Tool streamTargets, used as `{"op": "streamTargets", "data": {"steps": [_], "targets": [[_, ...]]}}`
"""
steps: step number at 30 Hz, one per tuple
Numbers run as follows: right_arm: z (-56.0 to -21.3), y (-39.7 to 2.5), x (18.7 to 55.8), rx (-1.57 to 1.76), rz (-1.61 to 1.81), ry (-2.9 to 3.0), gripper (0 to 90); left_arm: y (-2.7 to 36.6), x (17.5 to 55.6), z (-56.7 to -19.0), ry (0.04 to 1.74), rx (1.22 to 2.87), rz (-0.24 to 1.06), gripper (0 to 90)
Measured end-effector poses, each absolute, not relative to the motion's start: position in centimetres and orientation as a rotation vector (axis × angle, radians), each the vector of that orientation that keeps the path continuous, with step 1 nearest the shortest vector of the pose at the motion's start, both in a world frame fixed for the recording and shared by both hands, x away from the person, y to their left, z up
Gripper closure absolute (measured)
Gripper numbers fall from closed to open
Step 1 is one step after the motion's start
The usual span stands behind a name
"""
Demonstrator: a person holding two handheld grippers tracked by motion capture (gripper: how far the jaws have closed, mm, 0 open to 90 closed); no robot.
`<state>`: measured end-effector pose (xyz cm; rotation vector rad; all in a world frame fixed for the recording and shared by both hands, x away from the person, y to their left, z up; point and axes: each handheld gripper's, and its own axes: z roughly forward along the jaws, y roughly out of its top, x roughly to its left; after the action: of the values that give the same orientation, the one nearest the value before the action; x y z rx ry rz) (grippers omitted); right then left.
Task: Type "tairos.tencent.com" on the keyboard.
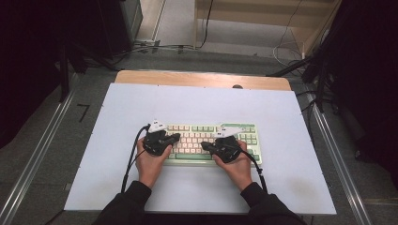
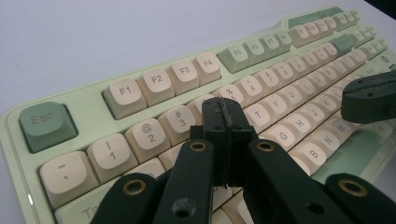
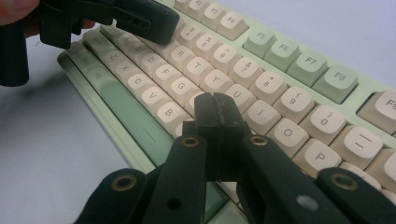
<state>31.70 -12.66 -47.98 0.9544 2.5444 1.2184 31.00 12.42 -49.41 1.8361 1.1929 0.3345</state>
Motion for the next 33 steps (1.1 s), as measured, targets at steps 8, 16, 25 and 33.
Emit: {"op": "streamTargets", "data": {"steps": [8,16,25,33], "targets": [[-47.99,-12.64,31.68,0.952,1.215,2.547,87.8,12.26,30.99,-49.42,1.19,1.849,0.345,90.0],[-47.97,-12.65,31.69,0.951,1.217,2.546,87.8,12.22,30.99,-49.42,1.19,1.852,0.349,90.0],[-47.98,-12.63,31.68,0.95,1.216,2.547,87.8,12.15,30.96,-49.36,1.187,1.86,0.354,90.0],[-47.97,-12.65,31.7,0.952,1.215,2.545,87.8,12.05,30.96,-49.33,1.184,1.867,0.361,90.0]]}}
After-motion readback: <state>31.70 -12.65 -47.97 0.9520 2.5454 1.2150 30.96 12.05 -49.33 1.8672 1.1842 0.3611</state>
